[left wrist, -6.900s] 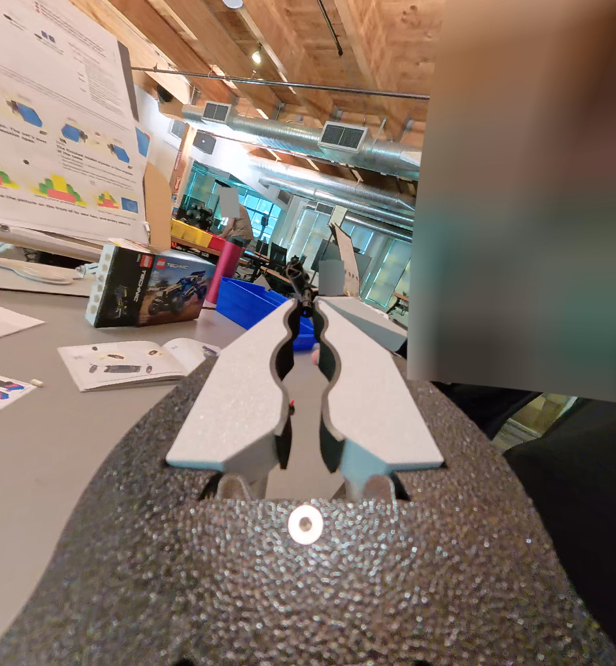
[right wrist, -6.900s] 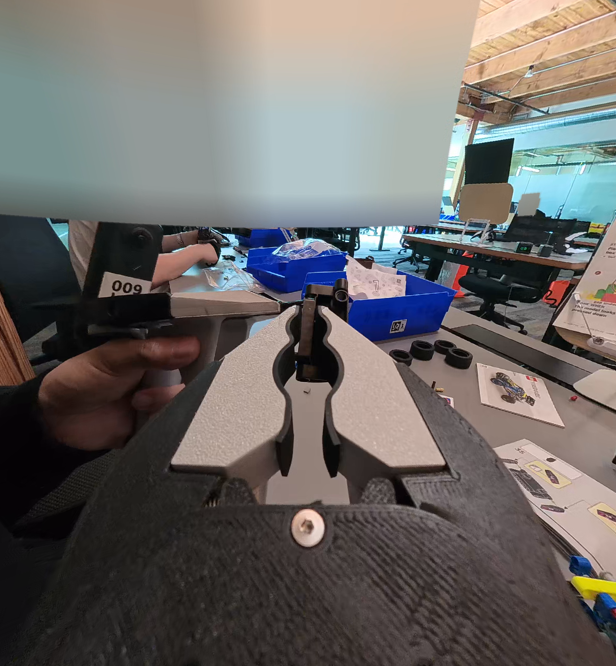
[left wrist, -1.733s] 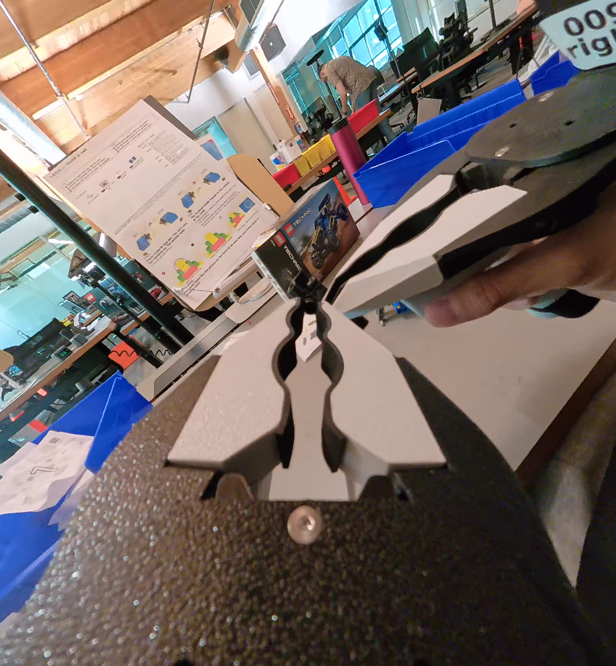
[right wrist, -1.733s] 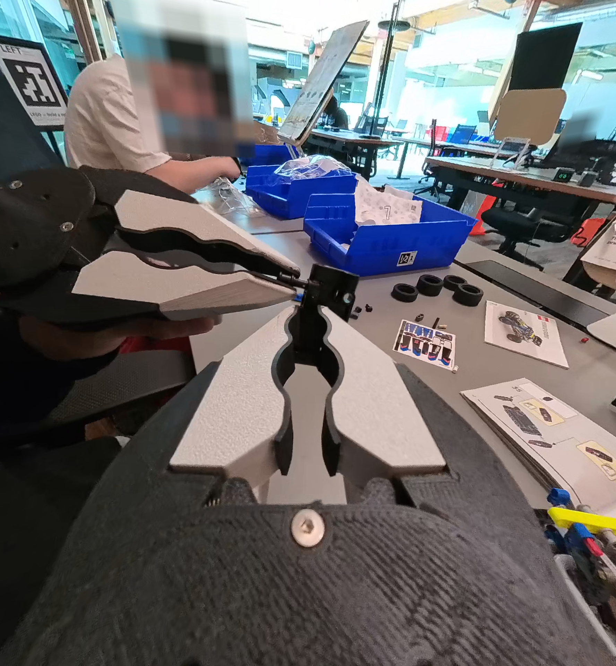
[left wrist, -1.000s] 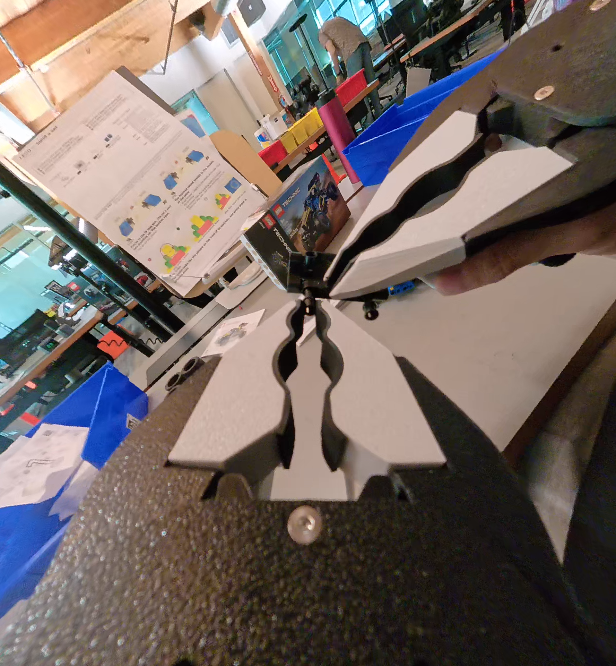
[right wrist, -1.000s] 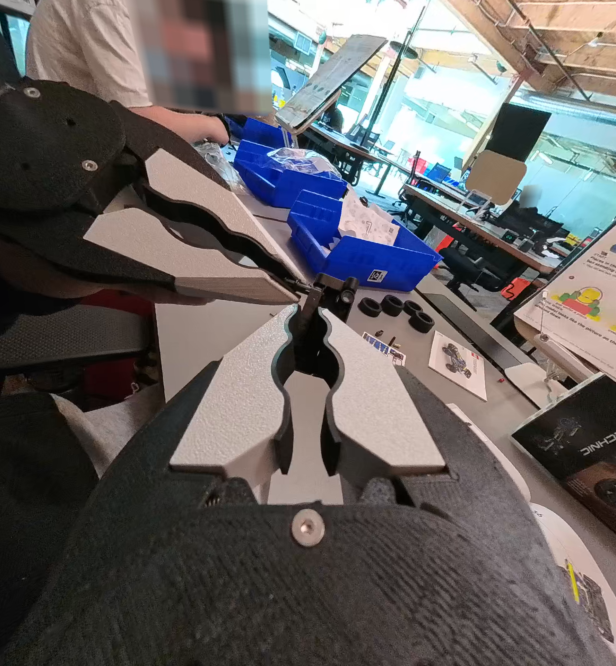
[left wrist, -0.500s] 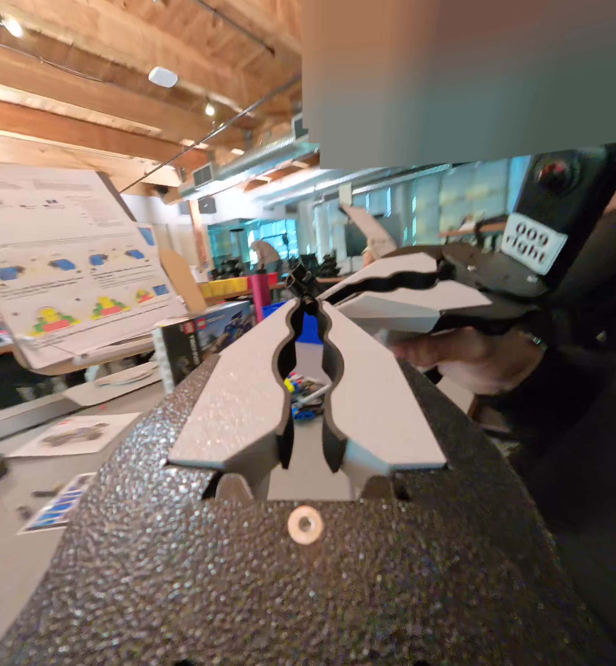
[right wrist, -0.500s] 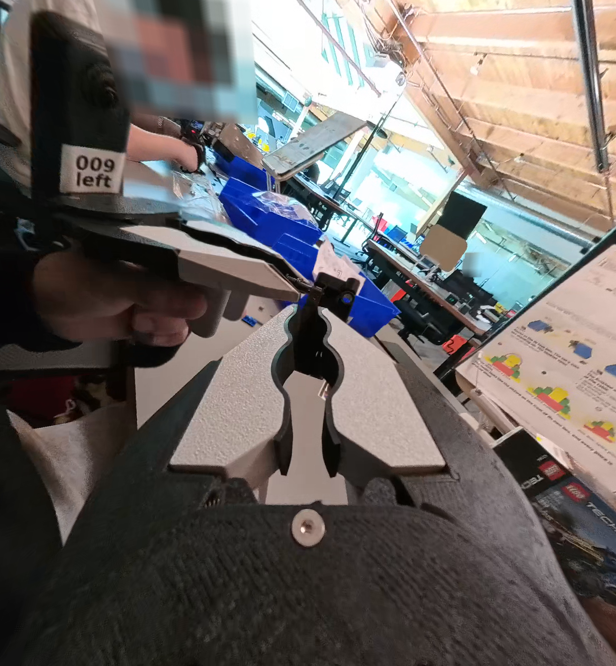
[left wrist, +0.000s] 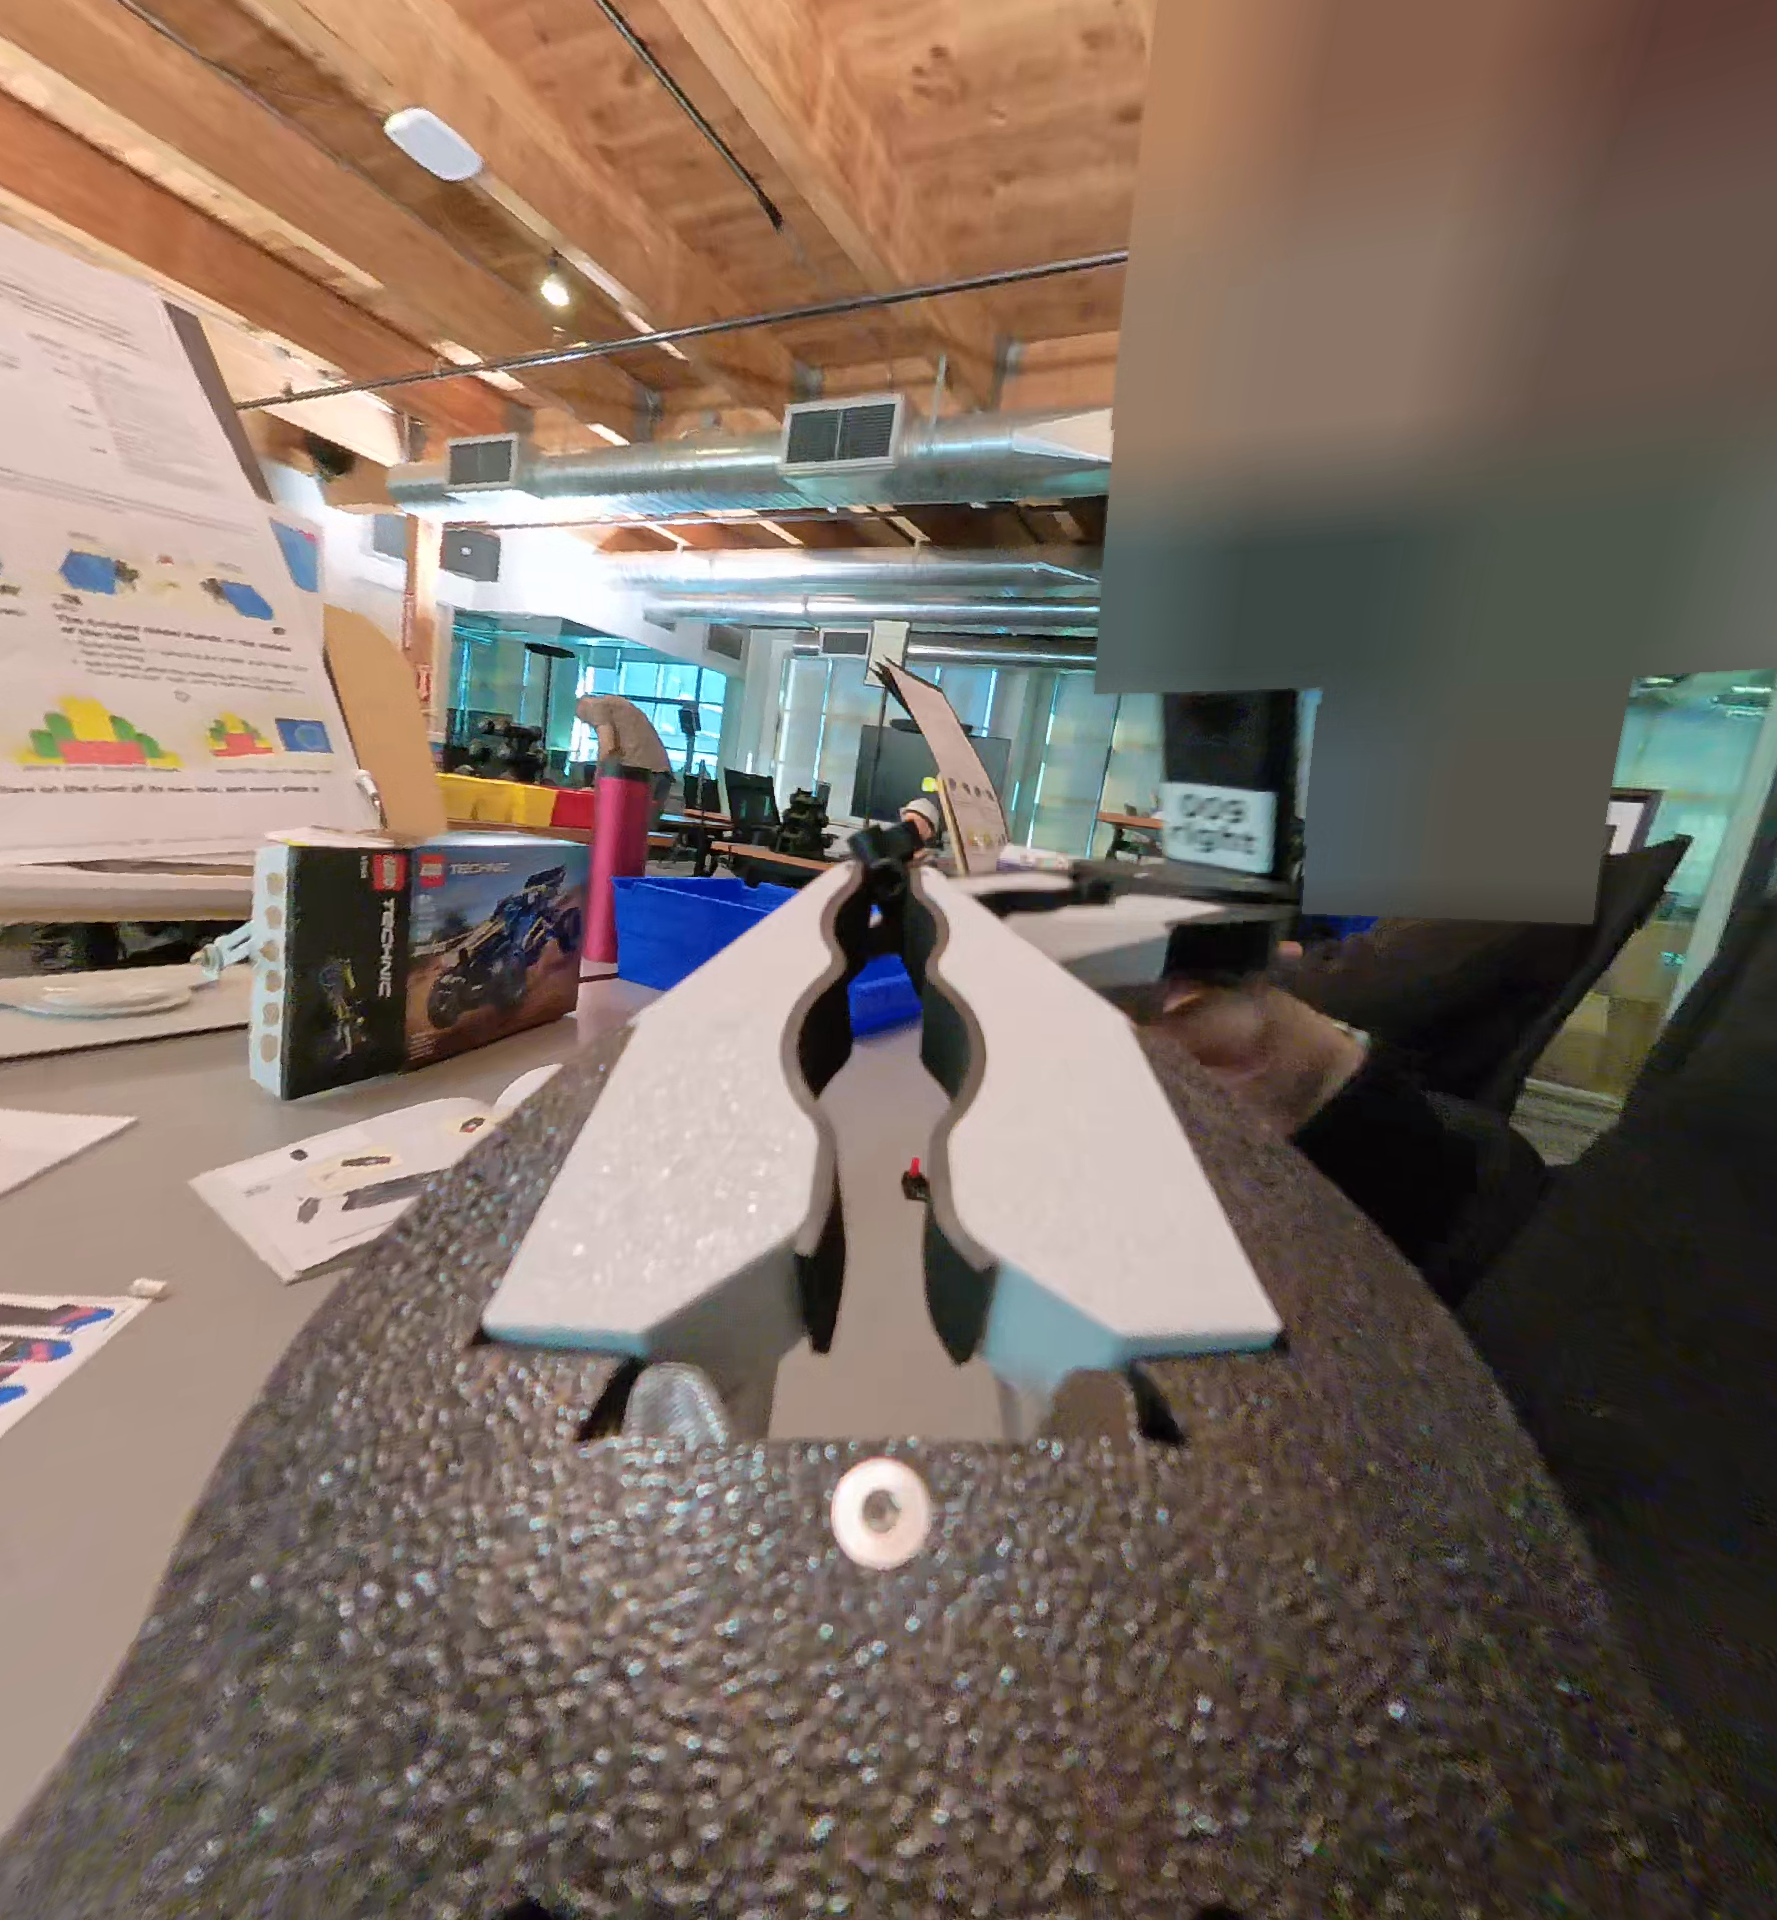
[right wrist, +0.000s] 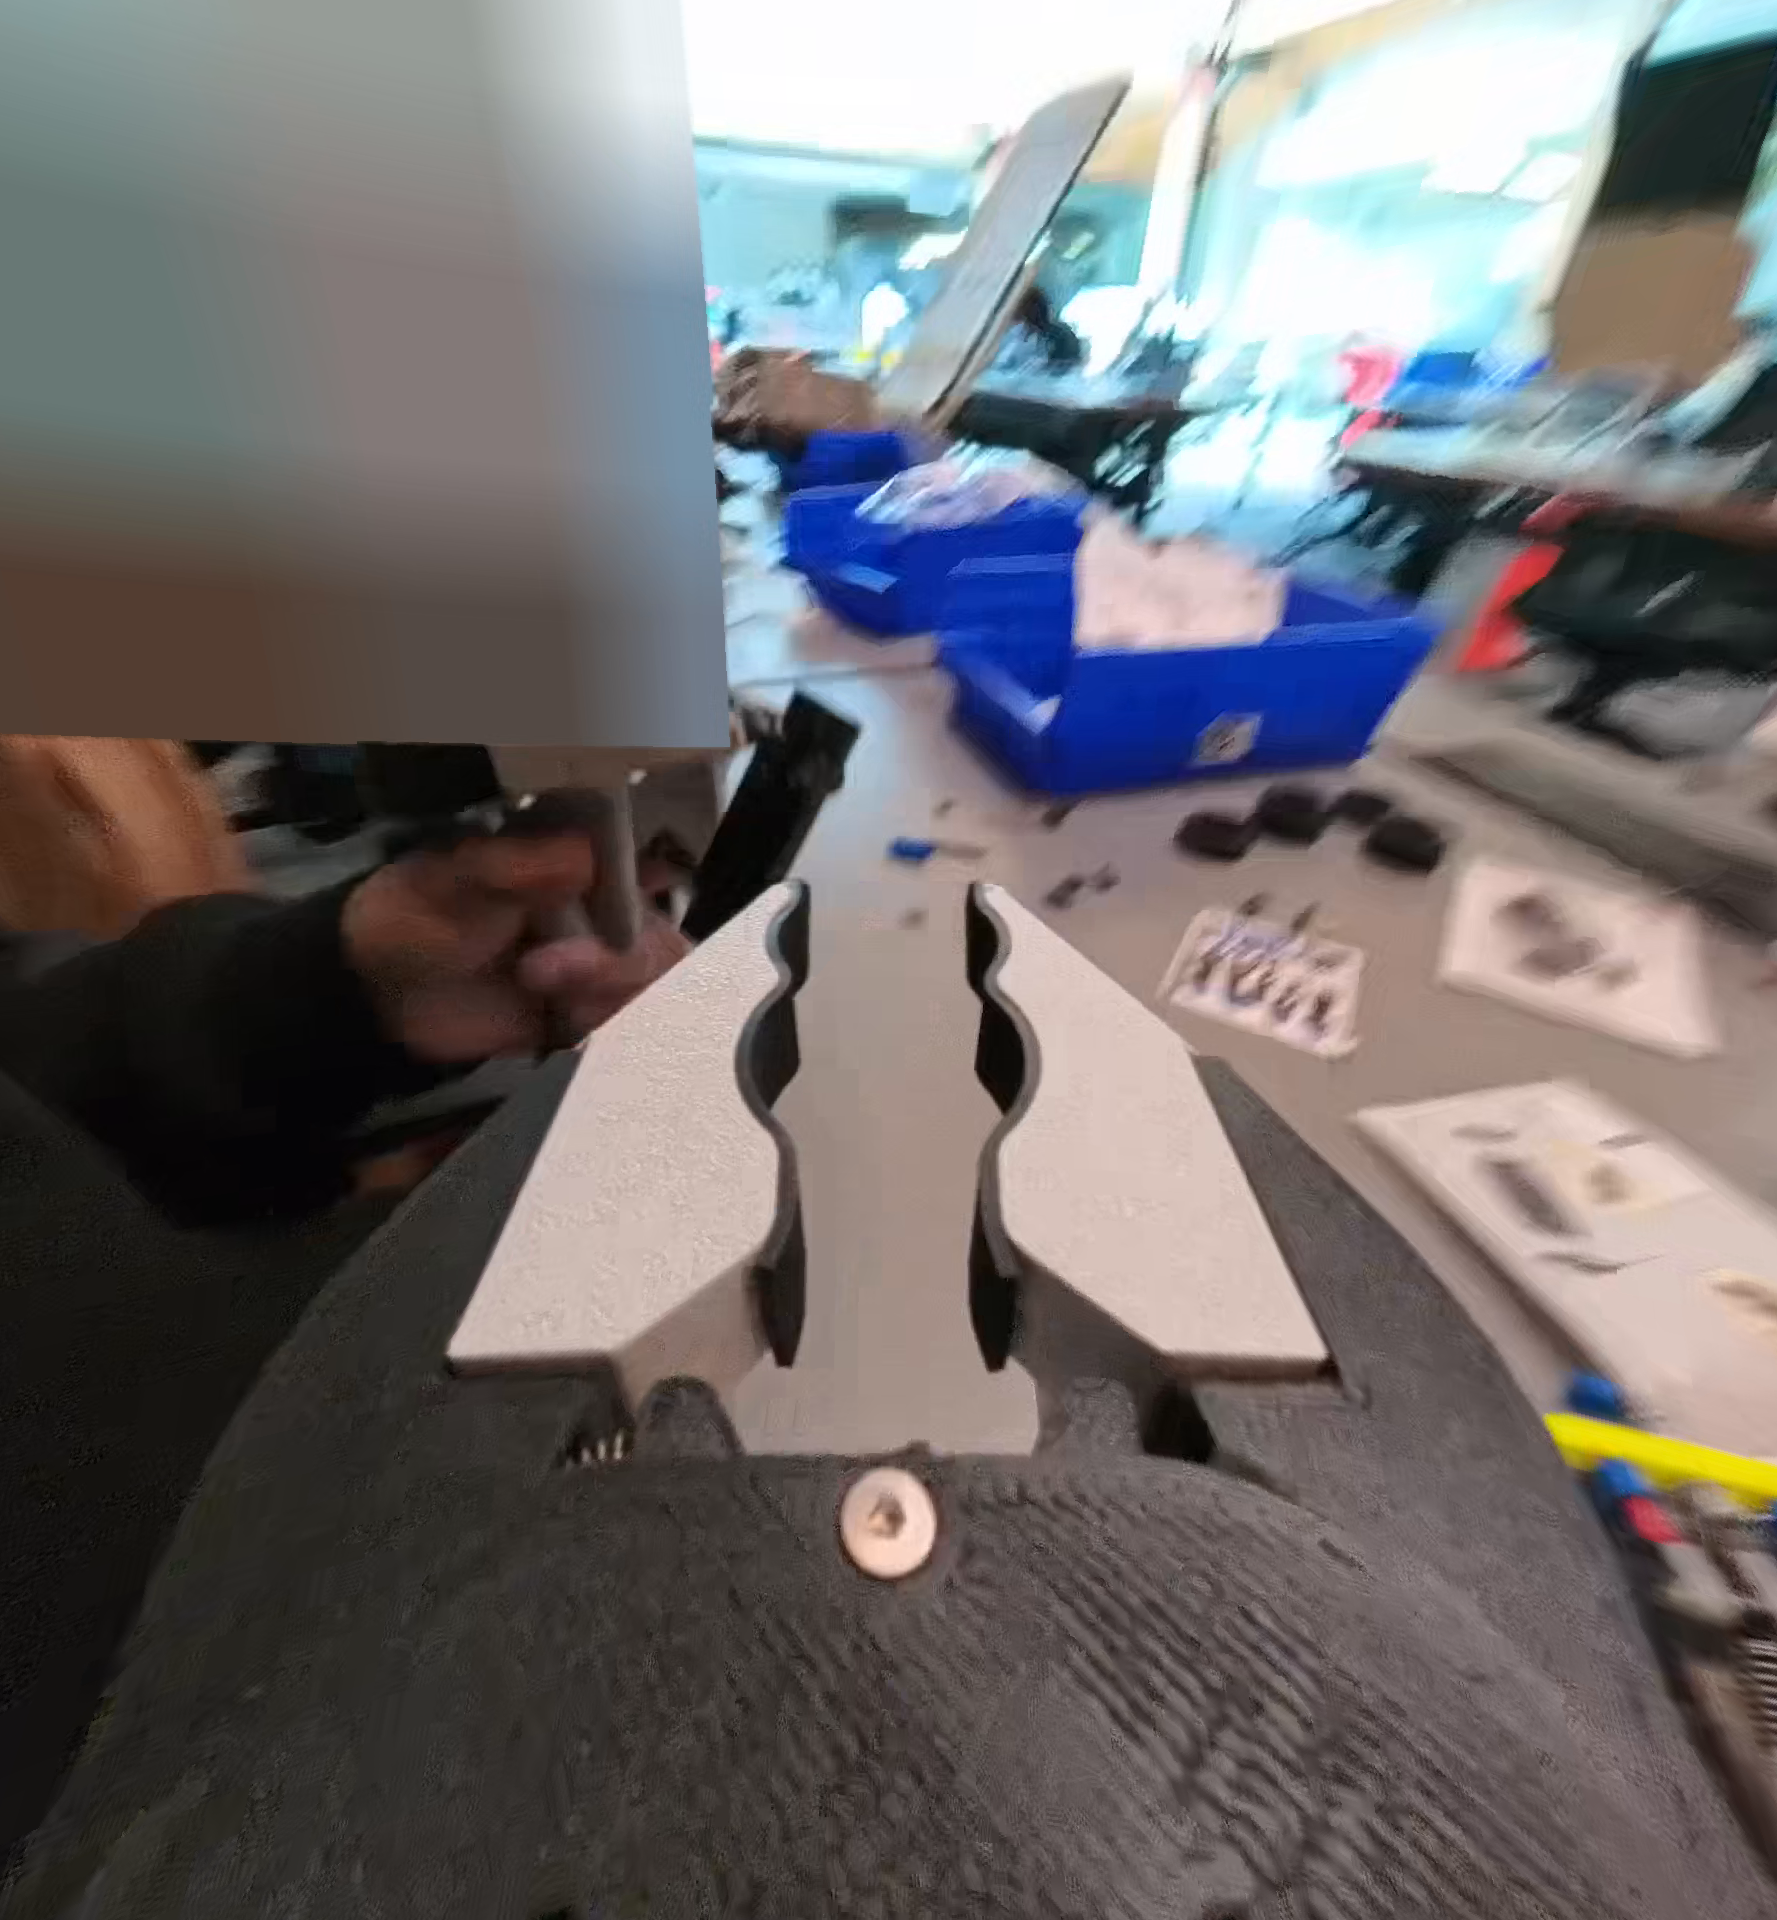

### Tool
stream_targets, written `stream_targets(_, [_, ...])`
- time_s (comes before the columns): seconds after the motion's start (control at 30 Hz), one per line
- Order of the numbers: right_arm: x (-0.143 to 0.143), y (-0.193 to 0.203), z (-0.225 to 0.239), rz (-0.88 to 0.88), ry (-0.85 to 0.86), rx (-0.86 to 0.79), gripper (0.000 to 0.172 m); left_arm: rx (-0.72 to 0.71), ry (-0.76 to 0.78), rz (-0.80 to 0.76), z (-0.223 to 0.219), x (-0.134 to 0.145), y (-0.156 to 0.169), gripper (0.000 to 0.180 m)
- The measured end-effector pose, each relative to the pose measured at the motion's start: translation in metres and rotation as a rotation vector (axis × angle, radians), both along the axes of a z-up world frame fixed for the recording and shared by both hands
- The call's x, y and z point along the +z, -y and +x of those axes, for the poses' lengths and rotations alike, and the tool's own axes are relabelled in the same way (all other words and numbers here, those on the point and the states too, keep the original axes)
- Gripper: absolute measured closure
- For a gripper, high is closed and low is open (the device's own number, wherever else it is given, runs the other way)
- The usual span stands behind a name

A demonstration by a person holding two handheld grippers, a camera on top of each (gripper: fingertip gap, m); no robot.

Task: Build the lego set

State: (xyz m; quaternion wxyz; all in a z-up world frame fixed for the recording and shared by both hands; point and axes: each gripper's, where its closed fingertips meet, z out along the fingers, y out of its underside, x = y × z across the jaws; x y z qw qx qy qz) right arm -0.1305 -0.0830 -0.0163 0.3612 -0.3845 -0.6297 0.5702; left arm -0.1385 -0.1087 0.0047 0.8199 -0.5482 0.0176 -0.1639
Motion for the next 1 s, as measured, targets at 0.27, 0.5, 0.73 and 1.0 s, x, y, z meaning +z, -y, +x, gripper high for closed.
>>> stream_targets(0.27, [-0.006,0.015,0.011,-0.209,0.036,0.218,0.143,-0.042,-0.022,-0.028,0.003,-0.005,-0.005,0.177])
stream_targets(0.5, [-0.008,0.011,0.009,-0.145,-0.033,0.192,0.167,-0.058,-0.109,-0.093,0.015,-0.013,-0.013,0.177])
stream_targets(0.73, [-0.031,-0.021,0.008,0.247,-0.140,0.004,0.172,-0.028,-0.258,-0.316,0.017,-0.042,-0.026,0.165])
stream_targets(1.0, [-0.090,-0.045,0.012,0.684,-0.087,-0.119,0.172,-0.039,-0.520,-0.645,0.016,-0.114,-0.056,0.156])
